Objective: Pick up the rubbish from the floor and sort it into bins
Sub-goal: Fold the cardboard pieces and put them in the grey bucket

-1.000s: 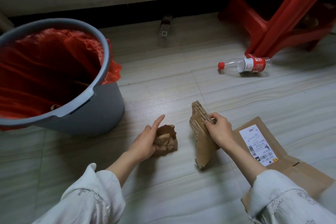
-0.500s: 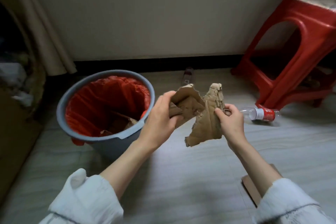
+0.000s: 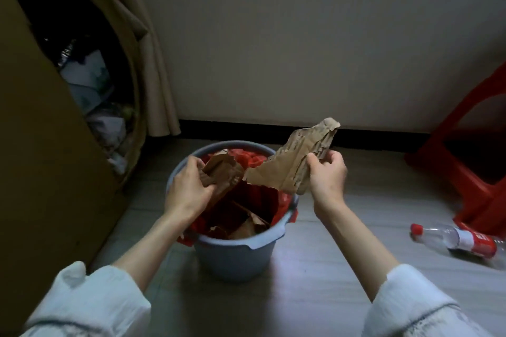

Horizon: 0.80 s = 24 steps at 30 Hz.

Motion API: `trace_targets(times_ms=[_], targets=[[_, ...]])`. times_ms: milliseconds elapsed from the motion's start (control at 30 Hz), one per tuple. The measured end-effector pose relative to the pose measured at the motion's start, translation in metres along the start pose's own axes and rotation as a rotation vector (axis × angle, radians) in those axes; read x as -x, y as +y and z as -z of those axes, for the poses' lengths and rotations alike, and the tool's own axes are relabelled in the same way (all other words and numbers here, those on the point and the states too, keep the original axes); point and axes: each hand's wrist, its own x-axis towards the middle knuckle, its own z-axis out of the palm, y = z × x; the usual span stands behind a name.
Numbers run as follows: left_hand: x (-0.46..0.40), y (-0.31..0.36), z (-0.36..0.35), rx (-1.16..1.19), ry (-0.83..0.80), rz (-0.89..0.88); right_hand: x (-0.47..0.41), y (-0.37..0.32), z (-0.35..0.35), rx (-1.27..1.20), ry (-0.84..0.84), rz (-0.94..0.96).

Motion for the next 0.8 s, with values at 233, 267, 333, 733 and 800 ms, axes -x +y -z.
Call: trace_targets(times_ms=[233, 267, 333, 733, 800], targets=[[-0.026, -0.012, -0.038, -0.284, -0.387, -0.028, 0.004, 0.022, -0.028, 0.262, -0.078, 0.228], [-0.028, -0.015, -0.041, -0.35, -0.448, -0.058, 0.004, 0.021, -0.029, 0.275, -0.078, 0.248], [-0.029, -0.022, -0.047, -0.5, -0.537, -0.127, 0.002, 0.021, -0.029, 0.302, -0.088, 0.273], [-0.04, -0.035, -0.028, -0.658, -0.243, -0.413, 0.008, 0.026, -0.071, 0.641, -0.396, 0.344], [-0.039, -0.046, -0.022, -0.521, -0.055, -0.437, 0.009, 0.03, -0.084, 0.692, -0.485, 0.302]])
